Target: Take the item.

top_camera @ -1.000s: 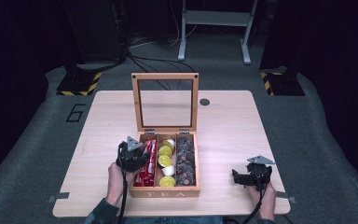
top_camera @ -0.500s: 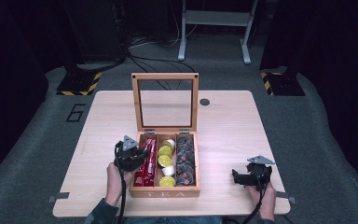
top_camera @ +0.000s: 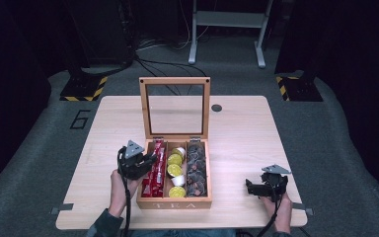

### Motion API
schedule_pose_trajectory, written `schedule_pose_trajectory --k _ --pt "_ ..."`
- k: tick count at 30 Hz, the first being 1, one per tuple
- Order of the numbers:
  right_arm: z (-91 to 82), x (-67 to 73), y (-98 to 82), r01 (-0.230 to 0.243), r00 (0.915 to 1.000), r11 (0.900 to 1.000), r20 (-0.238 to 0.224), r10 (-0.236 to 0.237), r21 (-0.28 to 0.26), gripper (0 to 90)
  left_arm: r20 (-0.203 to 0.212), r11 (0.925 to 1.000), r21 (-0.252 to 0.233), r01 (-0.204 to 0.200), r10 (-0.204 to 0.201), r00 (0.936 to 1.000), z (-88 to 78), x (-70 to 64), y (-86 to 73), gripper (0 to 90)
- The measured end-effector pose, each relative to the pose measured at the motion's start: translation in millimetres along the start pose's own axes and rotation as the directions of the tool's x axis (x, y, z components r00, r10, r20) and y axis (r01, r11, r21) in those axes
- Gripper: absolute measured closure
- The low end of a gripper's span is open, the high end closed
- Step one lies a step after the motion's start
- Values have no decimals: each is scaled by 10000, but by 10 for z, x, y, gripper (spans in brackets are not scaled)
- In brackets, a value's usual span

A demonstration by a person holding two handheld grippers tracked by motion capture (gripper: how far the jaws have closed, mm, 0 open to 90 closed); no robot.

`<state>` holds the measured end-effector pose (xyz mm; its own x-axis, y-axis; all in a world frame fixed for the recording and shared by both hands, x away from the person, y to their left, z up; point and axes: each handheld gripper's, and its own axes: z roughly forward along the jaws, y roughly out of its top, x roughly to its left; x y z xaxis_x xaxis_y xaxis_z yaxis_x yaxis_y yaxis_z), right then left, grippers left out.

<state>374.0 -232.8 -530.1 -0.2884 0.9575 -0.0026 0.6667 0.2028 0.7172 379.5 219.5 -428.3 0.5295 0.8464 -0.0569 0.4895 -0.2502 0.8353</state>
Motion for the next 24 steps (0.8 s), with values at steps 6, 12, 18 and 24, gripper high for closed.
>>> schedule_pose_trajectory --k 6,12,18,24 --pt "-1 2 0 -24 10000 10000 2 24 15 0 -52 9996 -221 -185 184 9998 -92 24 61 785" --pt "-1 1 0 -31 10000 10000 -5 31 9 0 -172 9986 -375 -372 366 9992 -181 73 95 787" --pt "0 2 0 -32 10000 10000 -5 32 7 0 -285 9975 -549 -443 428 9987 -252 121 115 788" --pt "-1 1 0 -22 10000 10000 -5 22 13 0 -457 9972 -662 -352 322 9984 -299 172 108 789"
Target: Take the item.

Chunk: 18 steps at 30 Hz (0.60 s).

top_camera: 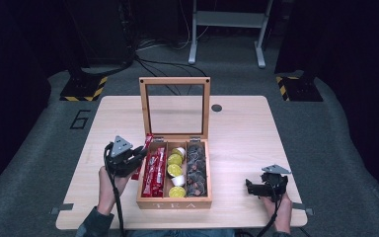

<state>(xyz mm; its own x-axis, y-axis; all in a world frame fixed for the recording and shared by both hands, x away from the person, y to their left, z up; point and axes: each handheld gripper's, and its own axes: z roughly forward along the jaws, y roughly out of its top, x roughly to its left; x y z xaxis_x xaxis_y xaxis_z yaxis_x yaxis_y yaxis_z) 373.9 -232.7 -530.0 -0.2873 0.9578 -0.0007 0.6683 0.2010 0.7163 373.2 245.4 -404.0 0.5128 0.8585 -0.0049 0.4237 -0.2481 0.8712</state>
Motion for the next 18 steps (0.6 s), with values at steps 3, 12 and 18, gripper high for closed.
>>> schedule_pose_trajectory --k 3,12,18 --pt "0 1 0 -1 10000 10000 14 1 3 0 -106 10000 -28 -44 44 9999 -30 45 -2 789" --pt "0 1 0 -6 10000 10000 10 6 0 0 -372 9999 -133 93 -98 9993 -79 128 -10 791" --pt "-1 1 0 5 10000 10000 14 -5 3 0 -525 9997 -136 180 -187 9984 -104 191 -27 791"
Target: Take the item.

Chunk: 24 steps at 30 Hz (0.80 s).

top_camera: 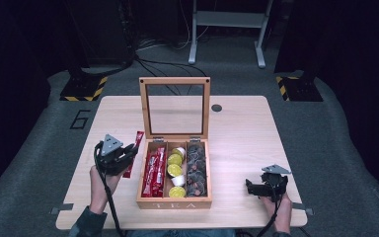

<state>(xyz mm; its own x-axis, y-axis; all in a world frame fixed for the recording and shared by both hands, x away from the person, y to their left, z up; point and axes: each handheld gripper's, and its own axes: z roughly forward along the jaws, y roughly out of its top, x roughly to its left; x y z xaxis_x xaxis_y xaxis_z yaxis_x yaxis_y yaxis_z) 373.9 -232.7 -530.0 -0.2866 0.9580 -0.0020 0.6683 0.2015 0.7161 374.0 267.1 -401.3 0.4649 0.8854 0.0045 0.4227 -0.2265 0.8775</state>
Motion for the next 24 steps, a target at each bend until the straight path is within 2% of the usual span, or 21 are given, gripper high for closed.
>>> schedule_pose_trajectory --k 24 --pt "1 0 0 -19 10000 10000 -12 19 -8 0 -589 9996 147 247 -238 9980 -54 263 -107 796"
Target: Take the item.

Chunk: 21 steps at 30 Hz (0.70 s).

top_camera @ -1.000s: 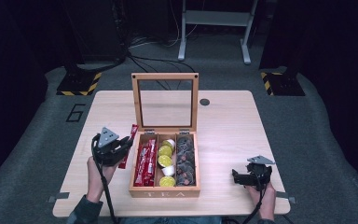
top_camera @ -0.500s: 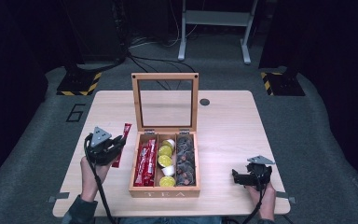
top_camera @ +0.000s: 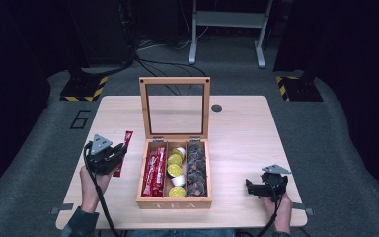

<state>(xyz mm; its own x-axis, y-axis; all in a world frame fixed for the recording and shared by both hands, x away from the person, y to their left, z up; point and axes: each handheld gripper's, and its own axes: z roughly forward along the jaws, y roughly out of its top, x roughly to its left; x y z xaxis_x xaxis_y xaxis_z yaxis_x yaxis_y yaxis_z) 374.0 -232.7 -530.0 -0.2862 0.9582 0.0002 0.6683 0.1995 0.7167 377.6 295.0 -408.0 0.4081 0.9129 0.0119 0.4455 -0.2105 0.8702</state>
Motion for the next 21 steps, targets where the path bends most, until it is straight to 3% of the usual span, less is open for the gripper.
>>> schedule_pose_trajectory --k 21 --pt "0 -1 0 4 10000 10000 -1 -4 0 0 -265 9997 190 122 -117 9996 66 147 -83 800"
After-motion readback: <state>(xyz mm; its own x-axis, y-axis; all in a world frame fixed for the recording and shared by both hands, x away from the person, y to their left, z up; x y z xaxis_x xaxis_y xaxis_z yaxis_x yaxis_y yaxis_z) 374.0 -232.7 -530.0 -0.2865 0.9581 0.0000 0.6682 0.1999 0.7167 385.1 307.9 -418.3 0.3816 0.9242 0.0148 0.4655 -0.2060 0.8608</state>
